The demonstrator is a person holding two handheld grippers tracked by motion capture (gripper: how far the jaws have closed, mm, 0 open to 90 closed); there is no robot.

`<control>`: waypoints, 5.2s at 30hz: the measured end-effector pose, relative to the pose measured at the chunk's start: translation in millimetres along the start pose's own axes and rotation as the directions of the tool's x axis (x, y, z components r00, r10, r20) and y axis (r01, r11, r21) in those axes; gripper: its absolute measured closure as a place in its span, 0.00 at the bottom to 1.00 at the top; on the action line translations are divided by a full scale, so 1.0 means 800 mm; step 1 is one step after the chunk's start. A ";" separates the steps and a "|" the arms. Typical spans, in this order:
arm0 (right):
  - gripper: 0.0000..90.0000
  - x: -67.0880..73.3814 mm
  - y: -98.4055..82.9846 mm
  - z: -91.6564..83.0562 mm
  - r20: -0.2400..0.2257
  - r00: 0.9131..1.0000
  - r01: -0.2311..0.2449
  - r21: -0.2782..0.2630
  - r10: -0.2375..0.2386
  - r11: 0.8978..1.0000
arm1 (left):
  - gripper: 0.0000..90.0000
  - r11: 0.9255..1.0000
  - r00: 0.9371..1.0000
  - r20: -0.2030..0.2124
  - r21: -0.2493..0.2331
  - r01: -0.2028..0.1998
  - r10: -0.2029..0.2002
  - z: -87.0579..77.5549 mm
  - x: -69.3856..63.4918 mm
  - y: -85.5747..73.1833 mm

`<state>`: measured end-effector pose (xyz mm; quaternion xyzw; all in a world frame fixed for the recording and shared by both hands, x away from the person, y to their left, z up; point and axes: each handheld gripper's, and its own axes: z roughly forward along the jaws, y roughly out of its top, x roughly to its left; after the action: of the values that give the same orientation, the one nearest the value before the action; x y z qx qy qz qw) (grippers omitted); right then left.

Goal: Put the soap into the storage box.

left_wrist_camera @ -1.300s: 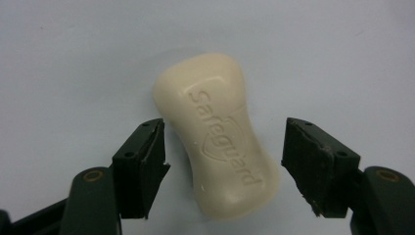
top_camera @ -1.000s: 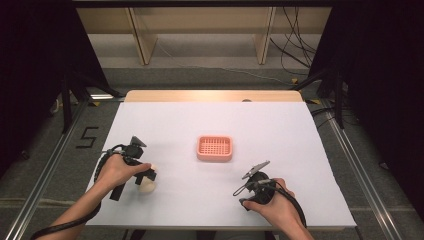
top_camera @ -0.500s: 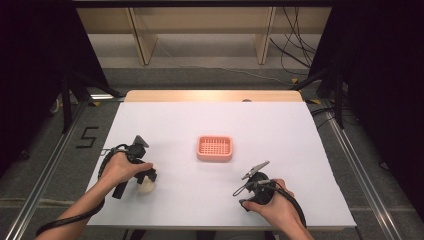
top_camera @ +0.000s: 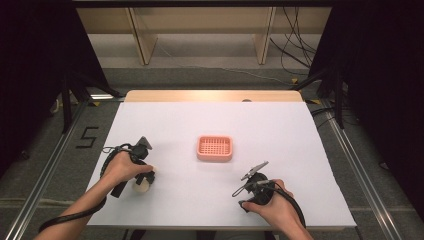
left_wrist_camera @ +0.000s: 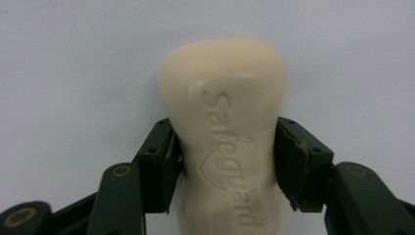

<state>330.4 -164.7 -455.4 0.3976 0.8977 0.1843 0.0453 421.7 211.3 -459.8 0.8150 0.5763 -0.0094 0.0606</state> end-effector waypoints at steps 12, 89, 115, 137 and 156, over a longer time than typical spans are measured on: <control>0.42 0.000 0.000 0.001 -0.007 1.000 -0.006 0.011 0.006 1.000 | 0.50 0.999 0.999 -0.013 0.014 -0.041 0.041 0.001 0.000 0.004; 0.41 -0.001 -0.001 0.001 0.018 1.000 -0.002 -0.020 0.002 1.000 | 0.55 0.882 0.929 -0.015 -0.309 -0.356 0.370 -0.043 -0.037 0.004; 0.41 -0.003 -0.004 -0.001 0.019 1.000 -0.006 -0.021 0.006 1.000 | 0.55 0.842 0.907 -0.027 -0.362 -0.400 0.420 -0.051 -0.060 0.031; 0.41 -0.004 -0.007 -0.004 0.035 0.999 -0.006 -0.038 0.007 0.999 | 0.55 0.815 0.887 -0.049 -0.375 -0.442 0.458 -0.055 -0.072 0.047; 0.40 -0.004 -0.012 -0.007 0.030 0.999 -0.040 -0.041 0.041 0.998 | 0.55 0.789 0.864 -0.067 -0.378 -0.485 0.499 -0.060 -0.079 0.064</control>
<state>324.8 -174.9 -453.8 0.4175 0.8848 0.1970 0.0635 445.7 140.5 -402.5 0.9086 0.3336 0.1040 0.2289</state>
